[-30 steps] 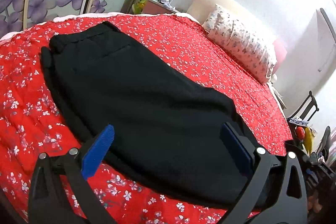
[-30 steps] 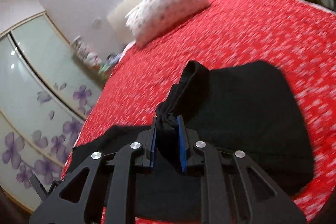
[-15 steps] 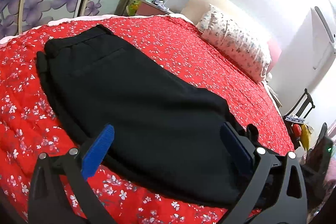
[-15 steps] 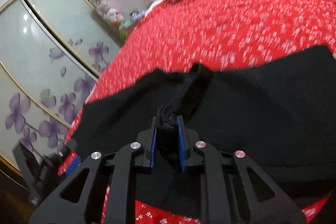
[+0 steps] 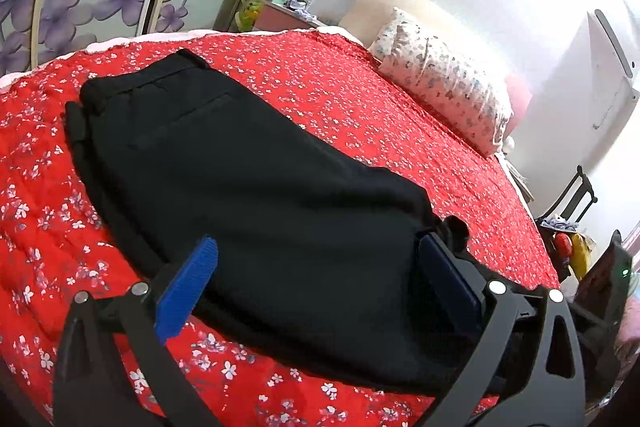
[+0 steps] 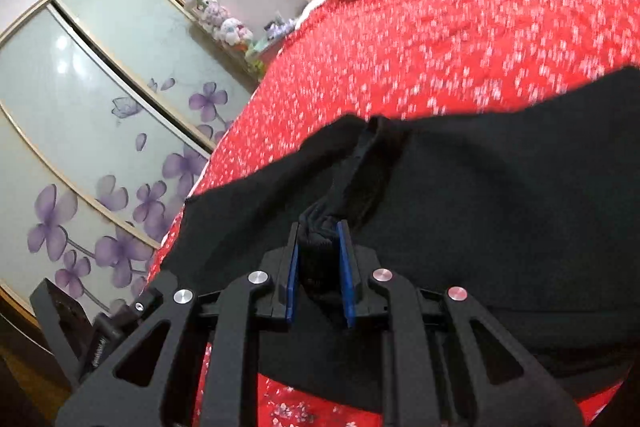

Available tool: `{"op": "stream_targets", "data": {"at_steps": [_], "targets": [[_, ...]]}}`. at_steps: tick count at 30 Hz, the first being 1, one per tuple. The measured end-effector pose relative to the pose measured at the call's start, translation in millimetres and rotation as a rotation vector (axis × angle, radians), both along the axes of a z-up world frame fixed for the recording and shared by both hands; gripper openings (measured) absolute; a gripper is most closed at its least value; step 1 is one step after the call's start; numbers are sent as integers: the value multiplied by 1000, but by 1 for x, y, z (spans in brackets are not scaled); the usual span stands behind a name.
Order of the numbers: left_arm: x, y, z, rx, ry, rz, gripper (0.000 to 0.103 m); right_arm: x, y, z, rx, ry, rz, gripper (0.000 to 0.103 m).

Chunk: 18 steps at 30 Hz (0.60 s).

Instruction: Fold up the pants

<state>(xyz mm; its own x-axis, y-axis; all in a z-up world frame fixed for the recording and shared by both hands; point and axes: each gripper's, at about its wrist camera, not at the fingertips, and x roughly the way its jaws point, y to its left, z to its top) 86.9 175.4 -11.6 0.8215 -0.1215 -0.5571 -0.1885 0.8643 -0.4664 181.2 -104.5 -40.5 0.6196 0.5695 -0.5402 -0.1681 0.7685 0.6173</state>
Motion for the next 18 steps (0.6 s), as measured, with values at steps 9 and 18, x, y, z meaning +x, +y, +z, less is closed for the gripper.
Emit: {"op": "stream_targets", "data": {"at_steps": [9,18], "targets": [[2,0,-2,5,14,-4,101,-2,47,-10,-224,12,146,19],[0,10,-4,-32,15,27,101,2,15,2,66,40,106,57]]}}
